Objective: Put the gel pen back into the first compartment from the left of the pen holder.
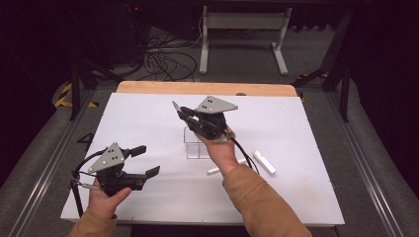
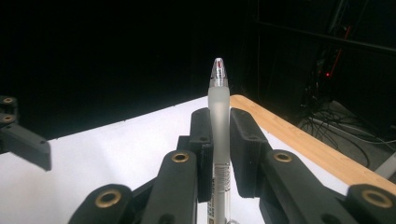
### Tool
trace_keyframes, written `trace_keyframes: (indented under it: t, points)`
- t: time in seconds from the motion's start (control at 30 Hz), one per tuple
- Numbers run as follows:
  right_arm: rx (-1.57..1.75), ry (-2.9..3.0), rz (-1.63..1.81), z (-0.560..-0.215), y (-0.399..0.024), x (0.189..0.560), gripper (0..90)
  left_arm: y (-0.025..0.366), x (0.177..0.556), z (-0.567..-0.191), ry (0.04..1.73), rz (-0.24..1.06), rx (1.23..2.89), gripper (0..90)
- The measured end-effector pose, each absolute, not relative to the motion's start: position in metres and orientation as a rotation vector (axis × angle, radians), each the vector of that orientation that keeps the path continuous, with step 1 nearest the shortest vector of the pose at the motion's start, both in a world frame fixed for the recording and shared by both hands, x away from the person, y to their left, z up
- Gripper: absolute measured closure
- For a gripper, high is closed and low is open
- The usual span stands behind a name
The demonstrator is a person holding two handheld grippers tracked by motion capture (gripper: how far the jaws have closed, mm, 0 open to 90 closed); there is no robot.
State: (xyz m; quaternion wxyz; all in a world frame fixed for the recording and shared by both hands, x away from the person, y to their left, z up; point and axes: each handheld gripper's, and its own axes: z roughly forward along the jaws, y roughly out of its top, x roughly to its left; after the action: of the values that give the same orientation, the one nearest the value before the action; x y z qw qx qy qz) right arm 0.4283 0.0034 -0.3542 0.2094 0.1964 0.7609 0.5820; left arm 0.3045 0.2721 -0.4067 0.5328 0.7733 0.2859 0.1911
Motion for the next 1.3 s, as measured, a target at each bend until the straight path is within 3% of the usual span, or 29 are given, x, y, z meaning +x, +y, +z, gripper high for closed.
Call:
trace_keyframes:
  t: [0.73,0.77,0.87,0.97,1.13,1.3]
  points:
    - [0.547,2.105,1.581,-0.36,0.009,0.435,79.4,0.272,0.305,-0.406,0.671,0.465,1.853,20.6]
    - [0.548,2.116,1.578,-0.36,0.009,0.435,77.1,0.272,0.305,-0.406,0.672,0.461,1.852,20.6]
    - [0.579,2.137,1.585,-0.362,0.009,0.436,53.7,0.272,0.305,-0.406,0.668,0.469,1.856,20.6]
    - [0.609,2.152,1.55,-0.36,0.005,0.434,44.1,0.272,0.305,-0.406,0.669,0.466,1.853,20.5]
    - [0.617,2.153,1.558,-0.352,-0.008,0.429,33.4,0.272,0.305,-0.406,0.668,0.469,1.855,20.4]
    - [0.599,2.143,1.56,-0.343,-0.023,0.422,30.5,0.269,0.305,-0.407,0.663,0.473,1.859,20.3]
